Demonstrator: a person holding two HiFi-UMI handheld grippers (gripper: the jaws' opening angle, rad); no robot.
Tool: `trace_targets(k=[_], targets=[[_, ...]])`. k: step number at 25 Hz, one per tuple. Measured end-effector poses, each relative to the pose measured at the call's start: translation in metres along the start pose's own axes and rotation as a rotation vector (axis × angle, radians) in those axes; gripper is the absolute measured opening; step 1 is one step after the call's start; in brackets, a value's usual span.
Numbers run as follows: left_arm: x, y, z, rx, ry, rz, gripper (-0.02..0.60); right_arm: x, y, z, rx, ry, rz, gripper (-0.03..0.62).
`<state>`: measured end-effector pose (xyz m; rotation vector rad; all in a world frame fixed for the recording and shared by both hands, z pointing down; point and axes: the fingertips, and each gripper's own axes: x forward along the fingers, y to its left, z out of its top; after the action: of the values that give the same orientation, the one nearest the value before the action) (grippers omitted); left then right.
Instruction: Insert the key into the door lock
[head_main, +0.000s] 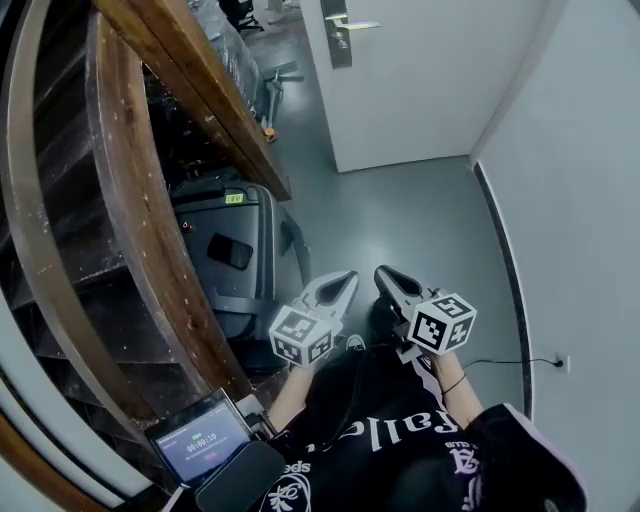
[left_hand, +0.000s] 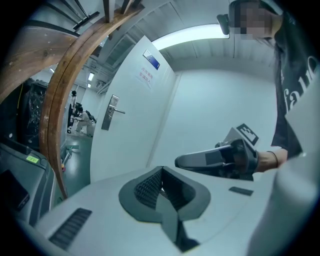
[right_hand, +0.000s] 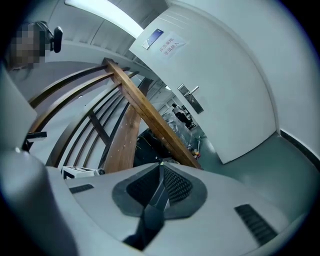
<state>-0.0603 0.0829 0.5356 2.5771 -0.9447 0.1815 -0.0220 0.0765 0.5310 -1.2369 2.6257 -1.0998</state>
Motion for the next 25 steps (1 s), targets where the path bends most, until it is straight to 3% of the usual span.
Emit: trace_targets(k=[5, 12, 20, 25], targets=[[-0.018, -0.034, -0.015, -0.005, 0.01, -0.049, 0.005, -0.041, 0.012, -0.034, -0.061, 0.04, -0.073, 0.035], [-0.027, -0.072, -0.016, 0.002, -0.01, -0.058, 0.005, -0.071, 0.027, -0.033, -0.073, 0.012, -0.034, 0.037], [-0.028, -0.112, -0.011, -0.006, -0.074, 0.058, 0.005, -0.121, 0.017, -0.024, -0.133, 0.024, 0.022, 0.037], [-0.02, -0.158, -0.031, -0.039, -0.088, 0.103, 0.005, -0.171, 0.006, -0.033, -0.154, 0.05, 0.051, 0.037]])
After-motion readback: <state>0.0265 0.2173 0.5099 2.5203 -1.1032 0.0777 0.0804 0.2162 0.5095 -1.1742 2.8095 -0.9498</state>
